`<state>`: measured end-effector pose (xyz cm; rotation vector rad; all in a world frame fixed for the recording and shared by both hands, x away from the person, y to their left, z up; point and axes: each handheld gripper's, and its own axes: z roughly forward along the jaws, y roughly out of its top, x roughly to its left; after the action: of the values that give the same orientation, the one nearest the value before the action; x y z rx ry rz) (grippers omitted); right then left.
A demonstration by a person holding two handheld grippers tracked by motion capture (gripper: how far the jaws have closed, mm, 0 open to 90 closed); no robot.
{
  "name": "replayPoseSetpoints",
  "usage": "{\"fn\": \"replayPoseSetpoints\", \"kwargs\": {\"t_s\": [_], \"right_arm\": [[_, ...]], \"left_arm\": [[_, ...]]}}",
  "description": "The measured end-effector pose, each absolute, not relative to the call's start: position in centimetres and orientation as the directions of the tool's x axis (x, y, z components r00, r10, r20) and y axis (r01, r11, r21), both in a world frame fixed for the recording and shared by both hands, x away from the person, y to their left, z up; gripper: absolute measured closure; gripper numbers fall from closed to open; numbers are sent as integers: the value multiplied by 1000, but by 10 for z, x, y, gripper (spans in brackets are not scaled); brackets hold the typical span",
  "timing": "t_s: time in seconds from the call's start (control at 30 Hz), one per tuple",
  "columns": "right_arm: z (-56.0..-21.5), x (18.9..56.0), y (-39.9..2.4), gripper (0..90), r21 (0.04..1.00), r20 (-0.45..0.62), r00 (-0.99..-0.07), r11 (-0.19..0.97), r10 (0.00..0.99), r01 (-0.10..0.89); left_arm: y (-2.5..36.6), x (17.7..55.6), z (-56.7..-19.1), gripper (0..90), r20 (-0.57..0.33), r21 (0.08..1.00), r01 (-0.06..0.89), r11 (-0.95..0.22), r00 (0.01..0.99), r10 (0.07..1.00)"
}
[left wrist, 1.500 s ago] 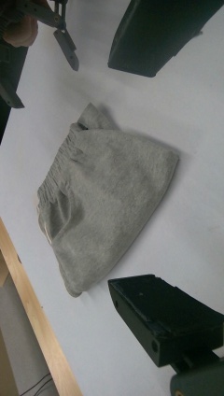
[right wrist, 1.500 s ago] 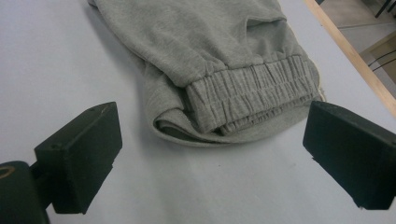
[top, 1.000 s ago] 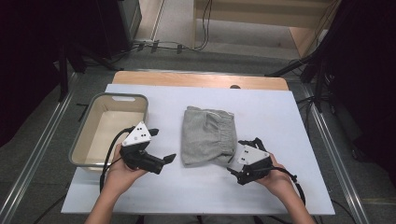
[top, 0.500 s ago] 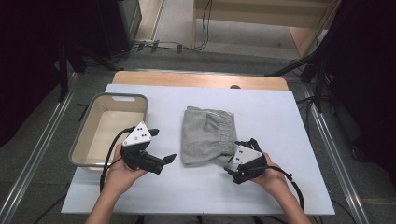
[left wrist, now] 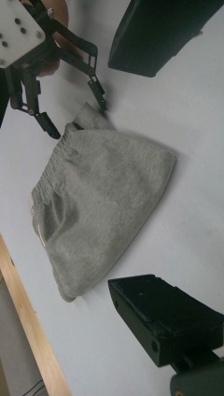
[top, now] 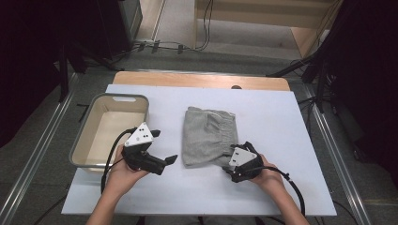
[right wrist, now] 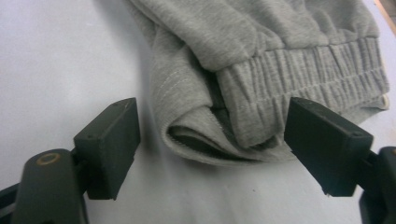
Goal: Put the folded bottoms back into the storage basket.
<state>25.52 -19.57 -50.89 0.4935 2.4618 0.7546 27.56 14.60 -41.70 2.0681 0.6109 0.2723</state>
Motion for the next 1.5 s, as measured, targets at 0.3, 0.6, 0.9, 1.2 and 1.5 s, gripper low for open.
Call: {"fn": "replayPoseSetpoints", "kwargs": {"t_s": [0.3,0.6,0.9,1.2,1.5], "right_arm": [[-510,259,-194,212,609,-369,-786,768,497,200],[-513,269,-196,284,638,-319,-784,732,533,238],[-513,269,-194,264,626,-342,-778,746,526,229],[-512,271,-194,355,637,-303,-785,727,541,255],[-515,268,-189,576,620,-386,-742,750,548,232]], "left_arm": [[146,276,-419,0,-52,837,322,-442,851,523],[145,277,-422,0,-59,828,334,-451,851,522],[140,278,-426,0,-64,820,340,-461,854,516],[133,278,-432,0,-71,807,348,-478,860,506],[126,281,-438,0,-75,796,357,-489,860,505]]}}
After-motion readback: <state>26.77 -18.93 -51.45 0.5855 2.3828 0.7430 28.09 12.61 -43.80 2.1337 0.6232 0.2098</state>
